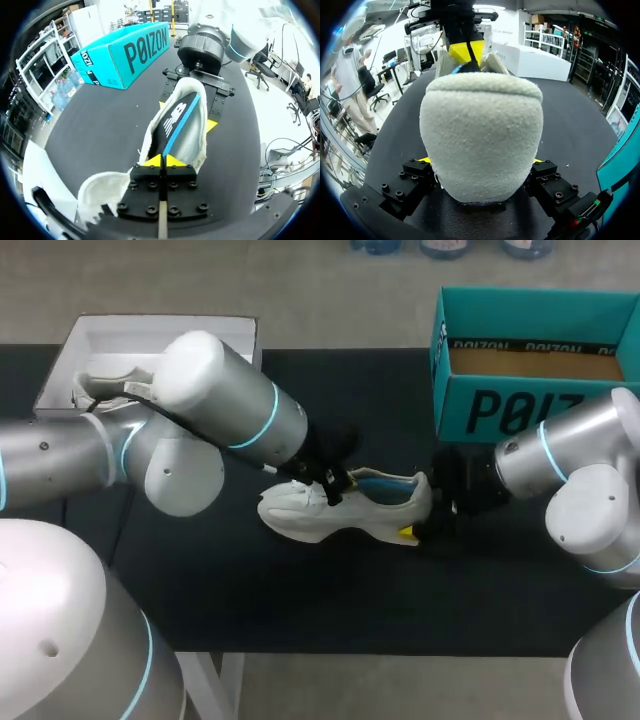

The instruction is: Take the shoe out of the shoebox, open the shoe tongue, remove and reinsert the insole, then place the shoe into the shoebox

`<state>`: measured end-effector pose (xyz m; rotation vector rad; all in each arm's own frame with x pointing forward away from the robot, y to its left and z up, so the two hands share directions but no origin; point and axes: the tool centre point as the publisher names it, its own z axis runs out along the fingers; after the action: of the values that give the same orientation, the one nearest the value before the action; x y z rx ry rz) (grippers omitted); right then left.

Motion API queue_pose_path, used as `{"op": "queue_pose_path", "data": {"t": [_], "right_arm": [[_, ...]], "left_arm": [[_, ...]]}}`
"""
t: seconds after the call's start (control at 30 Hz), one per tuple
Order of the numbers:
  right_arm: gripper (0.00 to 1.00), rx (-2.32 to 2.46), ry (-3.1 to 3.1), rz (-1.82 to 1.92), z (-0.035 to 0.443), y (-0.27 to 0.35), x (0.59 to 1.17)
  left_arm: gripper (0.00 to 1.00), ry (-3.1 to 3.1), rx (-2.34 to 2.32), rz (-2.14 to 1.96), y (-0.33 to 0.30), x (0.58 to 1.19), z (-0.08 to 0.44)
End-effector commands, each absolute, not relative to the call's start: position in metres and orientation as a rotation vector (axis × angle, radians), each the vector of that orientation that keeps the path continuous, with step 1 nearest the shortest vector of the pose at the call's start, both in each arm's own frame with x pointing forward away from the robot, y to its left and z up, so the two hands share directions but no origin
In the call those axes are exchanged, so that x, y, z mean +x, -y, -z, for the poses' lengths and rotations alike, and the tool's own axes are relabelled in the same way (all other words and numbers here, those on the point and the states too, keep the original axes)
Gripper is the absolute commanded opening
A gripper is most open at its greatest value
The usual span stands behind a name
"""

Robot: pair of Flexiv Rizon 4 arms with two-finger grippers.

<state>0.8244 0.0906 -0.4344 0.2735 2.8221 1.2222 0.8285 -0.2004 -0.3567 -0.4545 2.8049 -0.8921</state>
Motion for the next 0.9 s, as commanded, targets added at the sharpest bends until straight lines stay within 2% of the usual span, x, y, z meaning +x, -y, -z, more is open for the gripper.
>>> {"op": "queue_pose_path", "data": {"t": [0.03, 0.47, 0.9], "right_arm": [[0.00, 0.276, -2.822, -1.218, 0.439, -0.093, 0.823], [0.00, 0.276, -2.822, -1.218, 0.439, -0.093, 0.823], [0.00, 0.276, -2.822, -1.218, 0.439, -0.093, 0.823]], "left_arm": [[0.00, -2.731, -0.490, 0.982, 0.183, 0.819, 0.350], [0.00, -2.485, -0.416, 1.587, 0.199, 0.833, 0.312], [0.00, -2.471, -0.335, 1.735, 0.245, 0.853, 0.310]]}}
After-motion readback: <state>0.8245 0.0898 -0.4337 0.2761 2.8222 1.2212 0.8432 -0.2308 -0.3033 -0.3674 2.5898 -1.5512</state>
